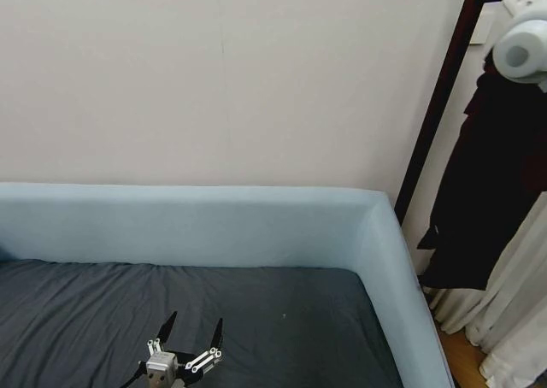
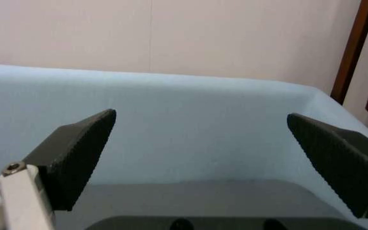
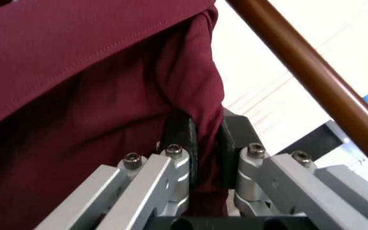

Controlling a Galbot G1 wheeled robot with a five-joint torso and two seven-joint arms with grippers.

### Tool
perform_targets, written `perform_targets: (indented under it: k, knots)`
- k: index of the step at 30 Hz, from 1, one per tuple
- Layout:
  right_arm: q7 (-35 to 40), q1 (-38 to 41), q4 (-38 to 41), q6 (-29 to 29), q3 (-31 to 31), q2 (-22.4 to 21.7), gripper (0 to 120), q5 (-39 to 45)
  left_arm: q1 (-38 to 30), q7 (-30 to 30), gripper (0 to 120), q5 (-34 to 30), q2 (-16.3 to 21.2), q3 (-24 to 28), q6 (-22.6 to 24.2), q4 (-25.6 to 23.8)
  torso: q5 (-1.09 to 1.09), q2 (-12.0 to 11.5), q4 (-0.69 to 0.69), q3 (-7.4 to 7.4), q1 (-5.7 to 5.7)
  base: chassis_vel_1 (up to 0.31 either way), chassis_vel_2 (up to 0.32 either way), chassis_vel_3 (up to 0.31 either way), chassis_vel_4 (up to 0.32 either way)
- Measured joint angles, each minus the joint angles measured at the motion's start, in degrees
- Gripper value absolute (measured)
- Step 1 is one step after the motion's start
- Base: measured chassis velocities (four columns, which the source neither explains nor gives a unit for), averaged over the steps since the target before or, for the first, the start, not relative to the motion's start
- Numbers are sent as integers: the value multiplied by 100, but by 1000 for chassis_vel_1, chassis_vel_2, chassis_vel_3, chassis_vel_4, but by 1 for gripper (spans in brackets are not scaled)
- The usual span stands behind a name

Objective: Pick up the clothes from the sofa and hang them on the clothes hanger.

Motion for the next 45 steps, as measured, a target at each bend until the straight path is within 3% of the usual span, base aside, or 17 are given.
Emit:
perform_targets:
  k: [12,26,45]
  knots:
    - [155,-580,-701,6,268,-225,8,339,0,0,100,0,0,0,0,0,1,0,-1,0,0,0,0,0,0]
    - [-293,-1052,-1587,9,474,-481,8,-39,0,0,100,0,0,0,0,0,-1,0,1,0,0,0,0,0,0]
    - [108,-1080,-1704,3,504,-540,8,793,0,0,100,0,0,0,0,0,0,0,0,0,0,0,0,0,0]
